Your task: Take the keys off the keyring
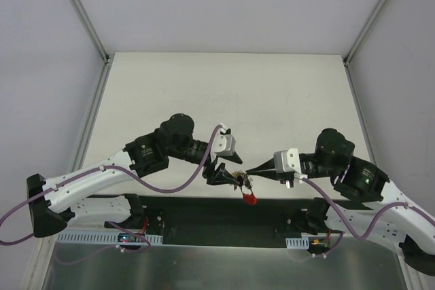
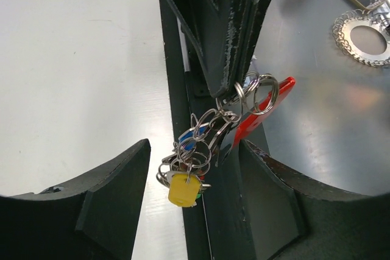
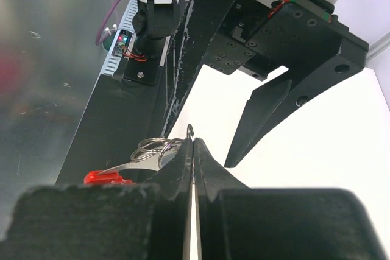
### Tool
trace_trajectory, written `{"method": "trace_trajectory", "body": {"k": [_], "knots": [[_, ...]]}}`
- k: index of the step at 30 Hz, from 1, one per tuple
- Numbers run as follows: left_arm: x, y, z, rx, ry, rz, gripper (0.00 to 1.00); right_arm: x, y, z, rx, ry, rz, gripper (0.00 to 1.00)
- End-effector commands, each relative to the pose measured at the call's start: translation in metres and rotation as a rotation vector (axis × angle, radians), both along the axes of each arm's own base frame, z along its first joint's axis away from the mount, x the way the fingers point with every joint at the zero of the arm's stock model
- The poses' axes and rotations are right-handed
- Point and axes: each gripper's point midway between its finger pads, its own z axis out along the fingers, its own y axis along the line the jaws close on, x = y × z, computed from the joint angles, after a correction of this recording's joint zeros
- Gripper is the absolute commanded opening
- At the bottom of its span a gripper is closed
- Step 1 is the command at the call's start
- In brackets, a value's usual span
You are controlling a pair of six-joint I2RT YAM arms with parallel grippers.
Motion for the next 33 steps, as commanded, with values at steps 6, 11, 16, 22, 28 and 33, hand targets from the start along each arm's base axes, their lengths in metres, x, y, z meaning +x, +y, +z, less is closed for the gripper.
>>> {"method": "trace_trajectory", "body": {"k": [6, 11, 16, 22, 28, 33], "knots": [[-0.016, -0.006, 0.036, -0.121, -0.025, -0.075, 0.52, 0.001, -0.001, 0.04, 0.11, -0.07, -0.005, 0.01], [-0.019, -0.006, 0.04, -0.137, -0.018, -0.076, 0.5, 0.003, -0.002, 0.043, 0.118, -0.076, -0.019, 0.01], [-0.022, -0.013, 0.036, -0.117, 0.007, -0.09, 0.55, 0.002, -0.002, 0.043, 0.116, -0.075, -0.016, 0.01], [-0.02, -0.012, 0.035, -0.117, 0.0, -0.063, 0.31, 0.004, -0.004, 0.042, 0.118, -0.087, -0.025, 0.01], [-0.016, -0.007, 0.027, -0.089, 0.002, -0.024, 0.0, 0.006, -0.007, 0.04, 0.114, -0.089, -0.036, 0.01], [-0.015, -0.006, 0.027, -0.076, 0.019, -0.006, 0.0, 0.012, -0.007, 0.038, 0.108, -0.087, -0.066, 0.01]]}}
